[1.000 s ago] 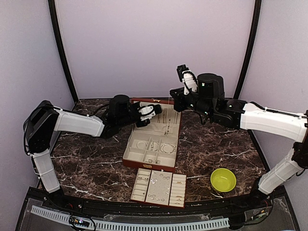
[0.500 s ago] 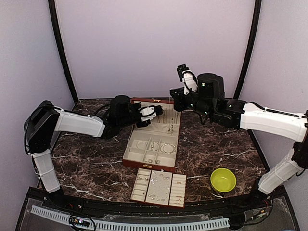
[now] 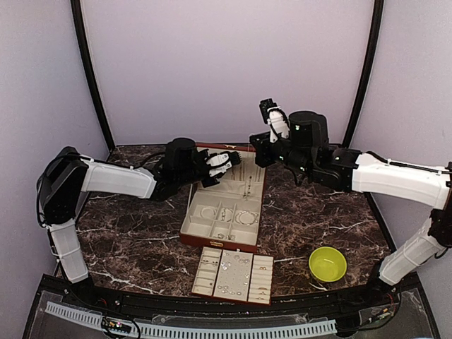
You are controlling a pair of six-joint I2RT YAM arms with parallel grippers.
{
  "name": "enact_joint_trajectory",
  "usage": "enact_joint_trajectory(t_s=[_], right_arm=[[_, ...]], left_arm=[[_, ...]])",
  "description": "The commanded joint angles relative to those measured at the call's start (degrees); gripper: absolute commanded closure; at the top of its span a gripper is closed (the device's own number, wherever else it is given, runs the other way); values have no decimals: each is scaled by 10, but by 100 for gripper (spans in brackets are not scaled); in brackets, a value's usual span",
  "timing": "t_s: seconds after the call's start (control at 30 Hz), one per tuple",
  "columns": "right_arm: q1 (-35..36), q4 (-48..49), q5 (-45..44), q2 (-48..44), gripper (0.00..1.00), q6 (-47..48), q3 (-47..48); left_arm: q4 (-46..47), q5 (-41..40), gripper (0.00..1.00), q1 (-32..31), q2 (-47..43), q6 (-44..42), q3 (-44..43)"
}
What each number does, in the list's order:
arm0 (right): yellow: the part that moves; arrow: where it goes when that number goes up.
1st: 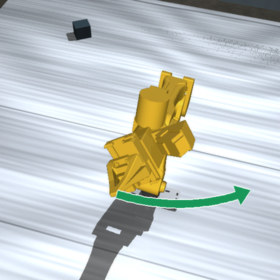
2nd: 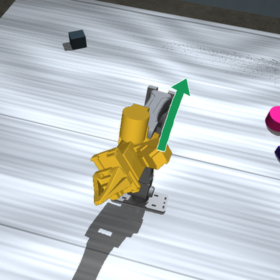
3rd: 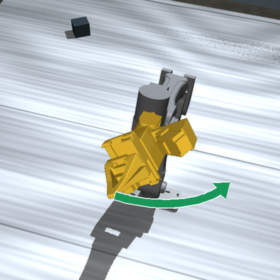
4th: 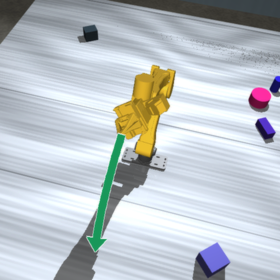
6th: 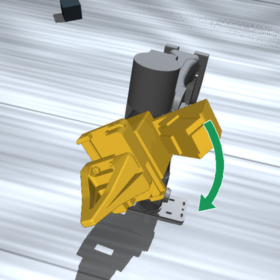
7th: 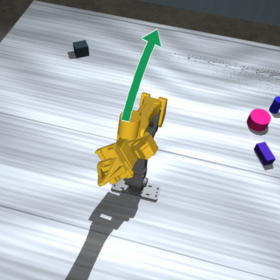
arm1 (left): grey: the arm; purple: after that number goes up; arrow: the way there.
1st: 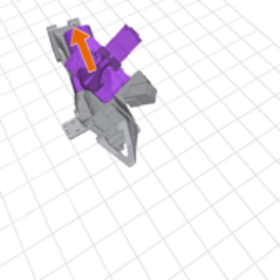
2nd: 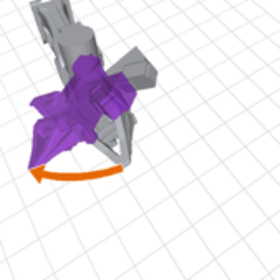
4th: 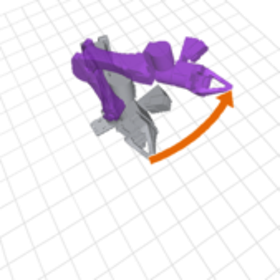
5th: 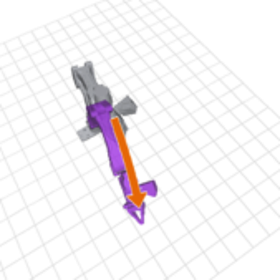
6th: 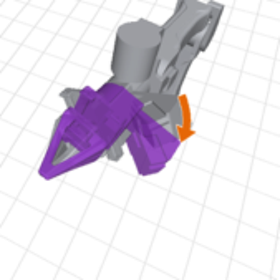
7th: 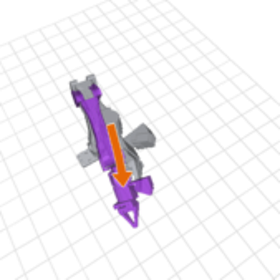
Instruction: Organize the mixed jewelry
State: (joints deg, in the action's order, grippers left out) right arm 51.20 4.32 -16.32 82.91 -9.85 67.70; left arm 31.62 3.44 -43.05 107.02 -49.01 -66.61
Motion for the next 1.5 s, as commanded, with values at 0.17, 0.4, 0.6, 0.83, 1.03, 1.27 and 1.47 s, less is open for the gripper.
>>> enact_joint_trajectory(t_s=[0.17,0.4,0.6,0.83,1.03,1.27,1.47], right_arm=[[-4,24,-5,-23,100,-10,-13],[-4,30,3,-22,100,-12,-11],[-4,29,10,-25,100,-11,-8],[-4,17,11,-16,100,5,16],[-4,14,13,-8,100,8,29],[-4,13,14,-5,100,6,29],[-4,12,13,0,100,8,34]], left_arm=[[-43,13,63,-6,-12,44,13],[-37,35,51,-6,-70,64,44],[-40,41,46,-5,-113,87,66],[-37,20,50,-1,-119,93,94],[-21,16,56,16,-96,88,103],[-20,21,61,33,-55,74,93],[-25,19,63,39,-28,62,78]])
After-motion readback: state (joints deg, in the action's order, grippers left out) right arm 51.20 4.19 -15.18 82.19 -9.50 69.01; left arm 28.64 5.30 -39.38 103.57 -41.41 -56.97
